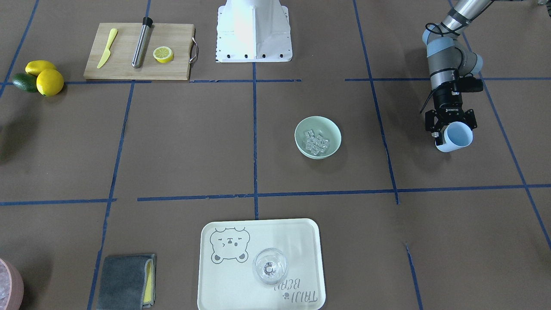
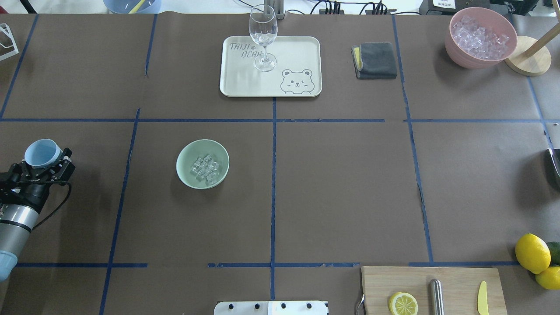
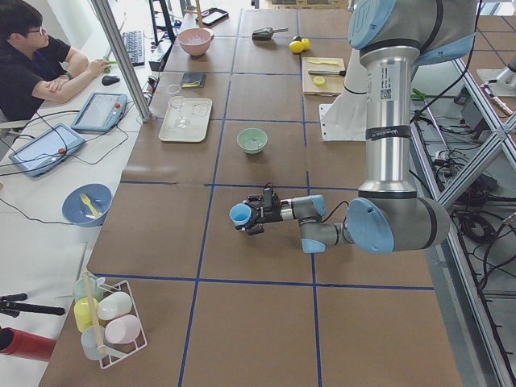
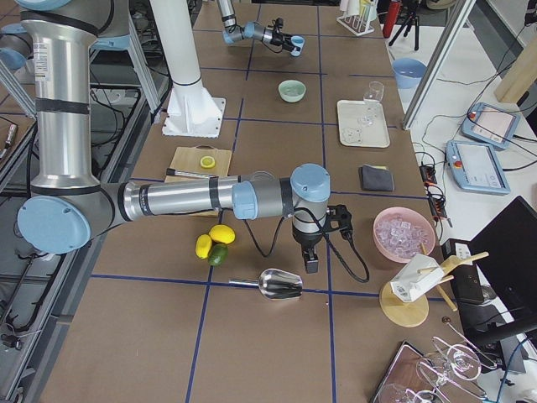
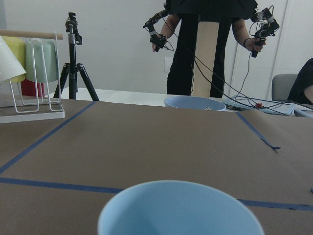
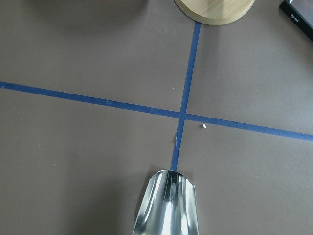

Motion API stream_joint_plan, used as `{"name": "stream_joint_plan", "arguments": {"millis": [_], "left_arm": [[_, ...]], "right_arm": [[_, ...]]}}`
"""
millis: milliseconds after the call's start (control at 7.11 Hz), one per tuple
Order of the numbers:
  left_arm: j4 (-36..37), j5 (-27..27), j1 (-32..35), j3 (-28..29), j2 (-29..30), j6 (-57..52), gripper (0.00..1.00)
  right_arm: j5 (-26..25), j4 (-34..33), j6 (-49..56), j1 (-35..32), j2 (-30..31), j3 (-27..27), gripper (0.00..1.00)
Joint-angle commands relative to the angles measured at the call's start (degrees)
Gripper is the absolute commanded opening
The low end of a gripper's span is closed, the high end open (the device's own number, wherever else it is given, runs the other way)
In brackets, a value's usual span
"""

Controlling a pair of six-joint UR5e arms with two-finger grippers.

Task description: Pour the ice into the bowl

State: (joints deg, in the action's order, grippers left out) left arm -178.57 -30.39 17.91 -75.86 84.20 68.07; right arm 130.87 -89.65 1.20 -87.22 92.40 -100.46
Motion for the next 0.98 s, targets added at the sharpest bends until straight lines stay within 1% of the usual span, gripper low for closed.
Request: {"name": "stream_joint_plan", "arguments": {"millis": [0,141,422,562,703,843], "left_arm": [[-8.2,-0.8,0.4,-1.4,-1.0,-9.8,1.00],[-9.9,-3.4,1.2,-2.4,-1.5,-12.2,1.00],[-10.2,-6.1,3.6,-5.7,-3.6,-15.4,1.00],[-10.2,-8.6,5.5,-7.7,-4.6,-17.3,1.00],[-10.2,-14.2,9.2,-10.4,-6.1,-20.8,1.00],[-10.0,-20.7,13.8,-11.3,-6.6,-24.4,1.00]], "right_arm": [[0.1,0.0,-0.1,-0.1,0.1,-0.1,1.00],[0.0,0.0,-0.2,-0.1,0.1,-0.1,1.00],[0.0,0.0,-0.3,-0.1,0.0,-0.1,1.00],[0.1,0.0,-0.3,-0.1,-0.1,-0.1,1.00],[0.1,0.0,-0.4,-0.1,-0.1,-0.2,1.00],[0.1,0.0,-0.4,-0.1,-0.1,-0.3,1.00]]}}
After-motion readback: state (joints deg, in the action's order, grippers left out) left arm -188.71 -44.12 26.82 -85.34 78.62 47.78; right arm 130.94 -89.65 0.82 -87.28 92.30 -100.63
